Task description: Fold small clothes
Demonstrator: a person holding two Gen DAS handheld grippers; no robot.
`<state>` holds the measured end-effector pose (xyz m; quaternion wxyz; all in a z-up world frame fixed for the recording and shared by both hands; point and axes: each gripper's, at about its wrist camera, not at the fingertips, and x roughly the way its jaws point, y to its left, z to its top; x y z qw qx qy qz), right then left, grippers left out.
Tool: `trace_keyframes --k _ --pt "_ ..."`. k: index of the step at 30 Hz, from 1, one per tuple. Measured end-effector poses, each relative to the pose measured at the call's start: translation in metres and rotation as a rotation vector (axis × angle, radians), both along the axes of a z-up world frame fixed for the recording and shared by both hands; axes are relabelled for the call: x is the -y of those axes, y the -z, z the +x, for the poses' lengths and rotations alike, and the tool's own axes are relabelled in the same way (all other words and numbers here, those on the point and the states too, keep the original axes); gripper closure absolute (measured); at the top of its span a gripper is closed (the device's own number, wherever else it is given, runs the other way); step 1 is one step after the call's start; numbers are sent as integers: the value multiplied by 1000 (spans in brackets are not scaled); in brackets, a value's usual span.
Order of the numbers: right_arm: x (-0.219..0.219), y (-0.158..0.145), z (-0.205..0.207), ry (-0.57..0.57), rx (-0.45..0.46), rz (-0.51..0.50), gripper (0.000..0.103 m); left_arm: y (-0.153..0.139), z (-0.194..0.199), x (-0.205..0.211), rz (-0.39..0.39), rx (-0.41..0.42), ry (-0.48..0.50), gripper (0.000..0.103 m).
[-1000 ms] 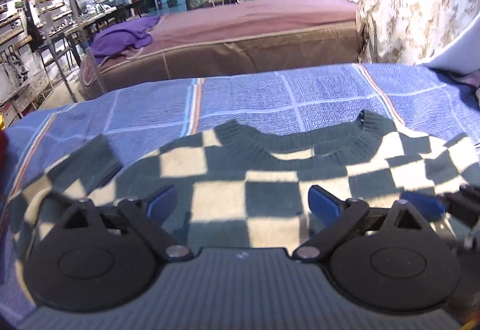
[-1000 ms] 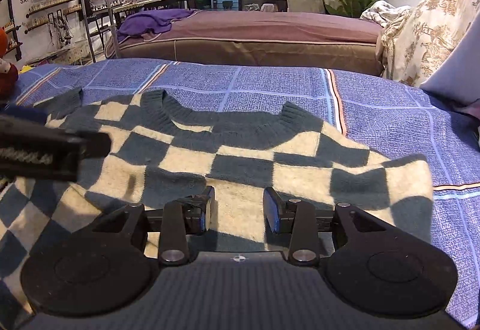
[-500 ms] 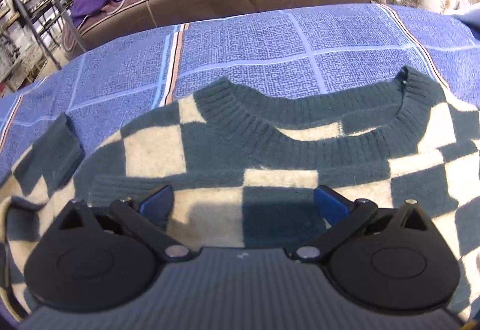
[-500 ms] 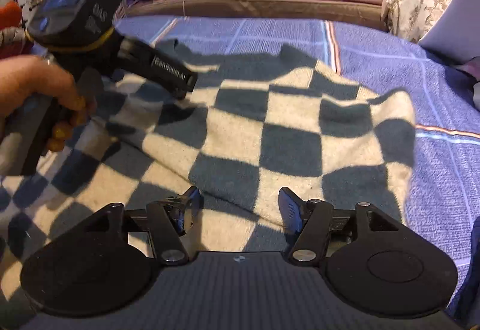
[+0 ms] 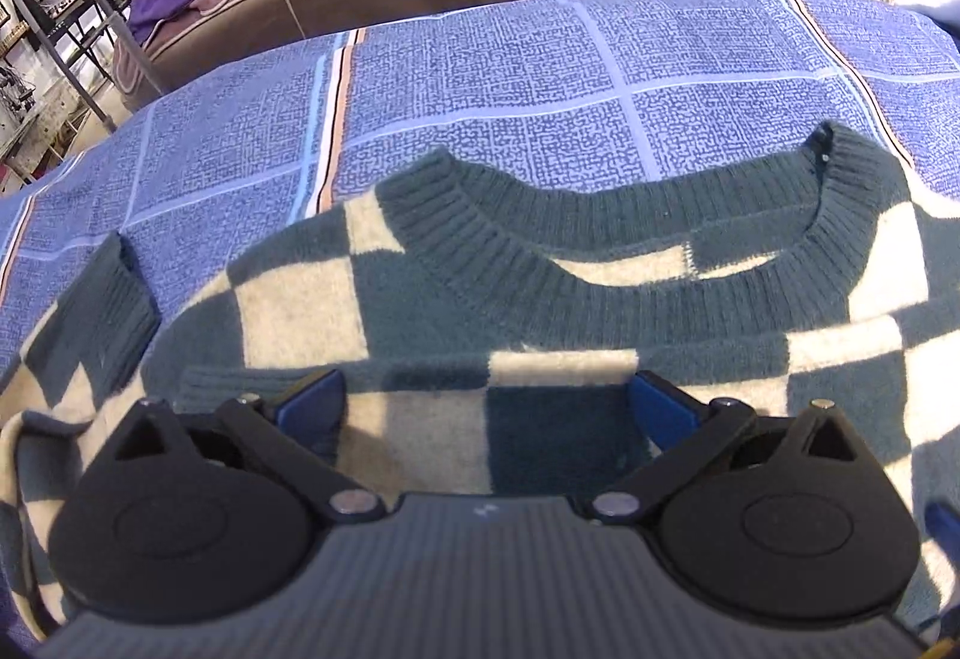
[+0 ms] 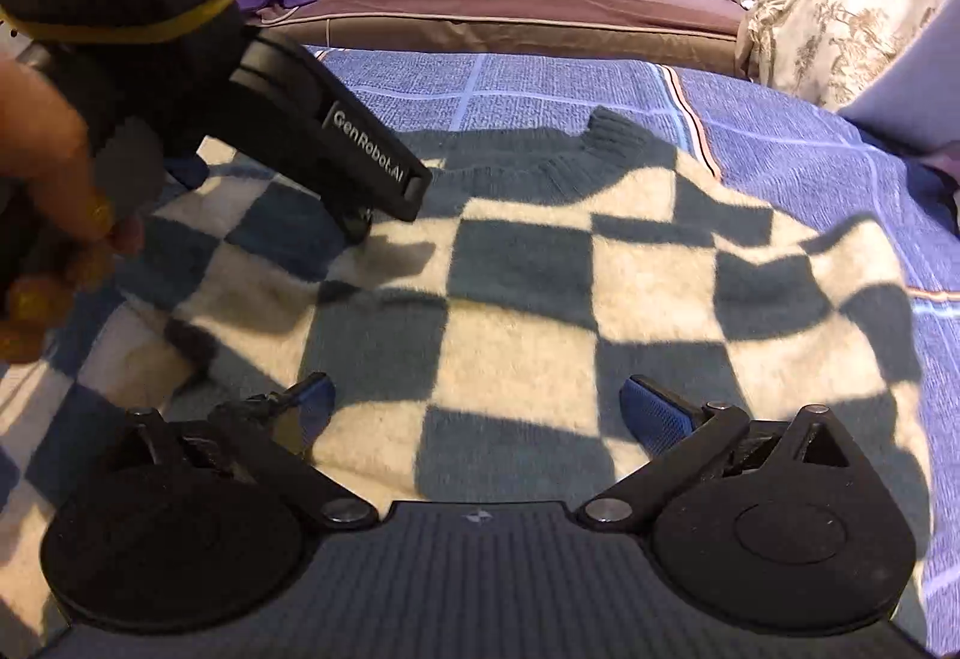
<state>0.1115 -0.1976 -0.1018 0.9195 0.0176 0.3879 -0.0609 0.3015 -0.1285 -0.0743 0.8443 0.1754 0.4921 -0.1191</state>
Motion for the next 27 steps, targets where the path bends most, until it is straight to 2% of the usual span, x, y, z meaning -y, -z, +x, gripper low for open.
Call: trace_keyframes --k 3,4,6,7,8,10,12,13,14,15,16,21,25,27 --pt "-5 -10 -19 -49 -58 -14 0 0 1 0 -1 -3 4 0" --pt "-3 -19 -21 -23 -36 14 0 0 1 -1 -2 -3 8 0" --pt "4 -38 -20 63 78 82 0 0 1 -2 -8 -6 10 0" --pt "5 -45 -12 74 126 78 0 0 2 -3 -10 -11 10 0" --pt "1 -47 1 57 134 41 0 0 2 -3 -10 -16 10 0" --pt "-5 -38 33 26 67 -33 0 0 3 -3 -8 -24 6 0" --pt "-1 -20 56 53 34 -33 0 0 3 -1 -2 -24 3 0" --pt "3 -8 62 58 -29 -8 0 0 3 -1 -1 -24 2 0" --pt "5 2 60 49 -50 19 0 0 3 -1 1 -24 4 0" --pt "4 4 48 25 2 -4 0 1 4 -1 -1 -24 4 0" --pt "2 6 37 8 11 -22 0 1 4 -1 -3 -23 5 0" --pt "6 -2 -2 20 -4 36 0 1 3 -1 -1 -16 8 0" --pt "1 -16 -11 -12 -49 9 0 2 0 -2 -5 -1 14 0" --pt "5 -33 -16 30 71 53 0 2 0 -1 -3 2 10 0"
